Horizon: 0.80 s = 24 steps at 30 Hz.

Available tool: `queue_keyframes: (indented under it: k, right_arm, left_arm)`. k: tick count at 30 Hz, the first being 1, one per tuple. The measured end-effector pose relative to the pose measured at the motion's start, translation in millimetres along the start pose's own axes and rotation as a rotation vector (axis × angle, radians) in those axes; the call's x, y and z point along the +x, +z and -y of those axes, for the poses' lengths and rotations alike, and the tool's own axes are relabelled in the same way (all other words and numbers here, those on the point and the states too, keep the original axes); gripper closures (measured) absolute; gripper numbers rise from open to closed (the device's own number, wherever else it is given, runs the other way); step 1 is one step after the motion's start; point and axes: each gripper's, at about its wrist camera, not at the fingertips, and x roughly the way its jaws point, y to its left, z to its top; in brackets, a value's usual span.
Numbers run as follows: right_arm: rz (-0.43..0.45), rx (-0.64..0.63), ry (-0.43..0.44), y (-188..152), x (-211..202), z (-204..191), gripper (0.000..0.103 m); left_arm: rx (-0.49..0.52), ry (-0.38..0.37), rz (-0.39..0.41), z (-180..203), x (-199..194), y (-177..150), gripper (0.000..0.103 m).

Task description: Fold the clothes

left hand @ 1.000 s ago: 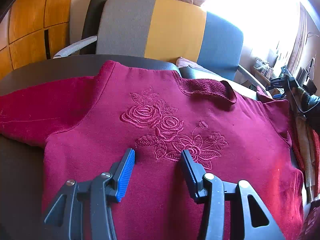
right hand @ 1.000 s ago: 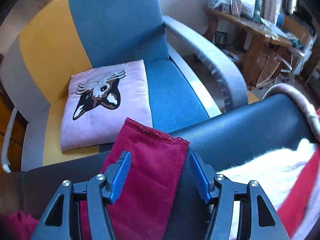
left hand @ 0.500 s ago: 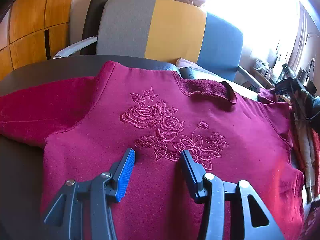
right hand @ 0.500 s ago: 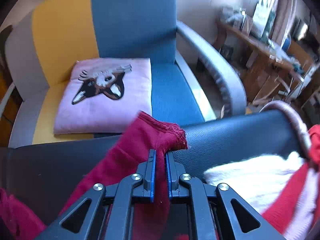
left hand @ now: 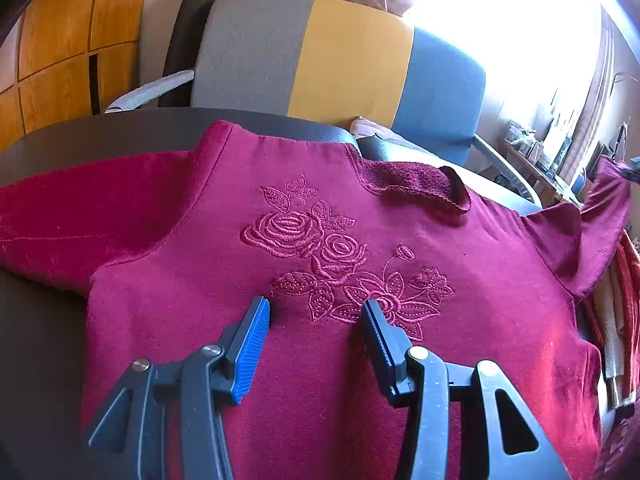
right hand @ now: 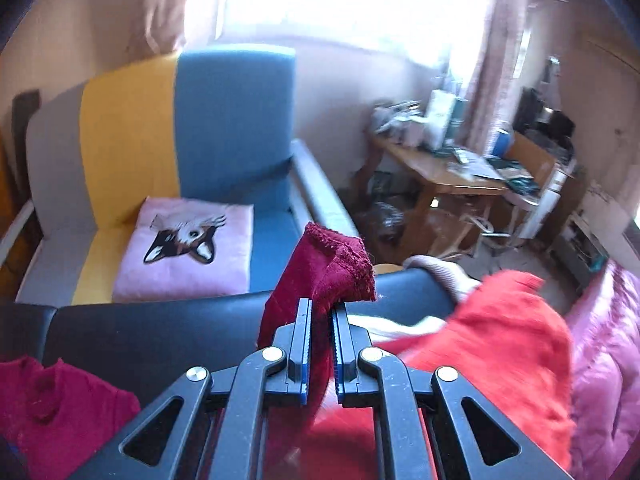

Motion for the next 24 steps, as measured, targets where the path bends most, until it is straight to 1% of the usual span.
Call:
queue_keyframes:
  k: [3,6,7,8,10,12,13,14,16,17,19,21,24]
  right_arm:
    - [0.021,0.064,-0.021,-20.0,-34.0,31.0,0.094]
    - [0.006,0.143,-0.042,-51.1,-47.9,61.4,0.094]
    - [-0.014,0.171,-0.042,-61.2,-45.7,70.3,0.092]
    - [-0.037,0.200,-0.040,-71.3,-42.5,78.9,0.087]
    - [-0.072,0.263,-0.039,-91.1,-38.9,93.9,0.082]
    - [-0.071,0.296,-0.048,-106.4,-44.1,102.7,0.077]
    - [-0.059,0.301,-0.048,-111.1,-50.2,103.9,0.069]
    - [-0.046,0.306,-0.048,-115.3,-56.8,104.9,0.064]
    - [0.002,0.304,-0.013,-119.1,-71.8,95.1,0.060]
    - [0.027,0.303,0.006,-120.8,-79.4,89.8,0.057]
    - [0.026,0.275,0.091,-124.4,-83.3,62.8,0.056]
    - [0.005,0.233,0.184,-130.7,-79.6,19.8,0.053]
    - [-0.054,0.184,0.322,-143.6,-64.6,-53.2,0.051]
  left_arm:
    - [-0.006,-0.006,-0.002,-1.3,0.0,0.4,0.055]
    - [0.001,0.003,-0.009,0.0,0.8,1.3,0.055]
    - [0.006,0.010,-0.012,1.0,0.9,1.6,0.055]
    - [0.012,0.017,-0.016,2.2,1.0,1.8,0.055]
    - [0.022,0.025,-0.027,3.9,-0.1,2.3,0.055]
    - [0.019,0.018,-0.039,2.4,-2.8,2.3,0.055]
    - [0.017,0.017,-0.050,1.8,-5.3,2.8,0.055]
    - [0.015,0.020,-0.059,1.6,-8.0,3.2,0.055]
    - [0.003,0.027,-0.064,1.3,-16.4,4.1,0.055]
    - [-0.003,0.027,-0.052,1.1,-22.3,5.0,0.055]
    - [-0.012,0.029,-0.022,1.3,-34.5,7.5,0.055]
    - [-0.009,0.031,-0.001,3.1,-42.7,12.9,0.055]
    - [0.004,0.044,0.018,6.5,-48.8,20.9,0.055]
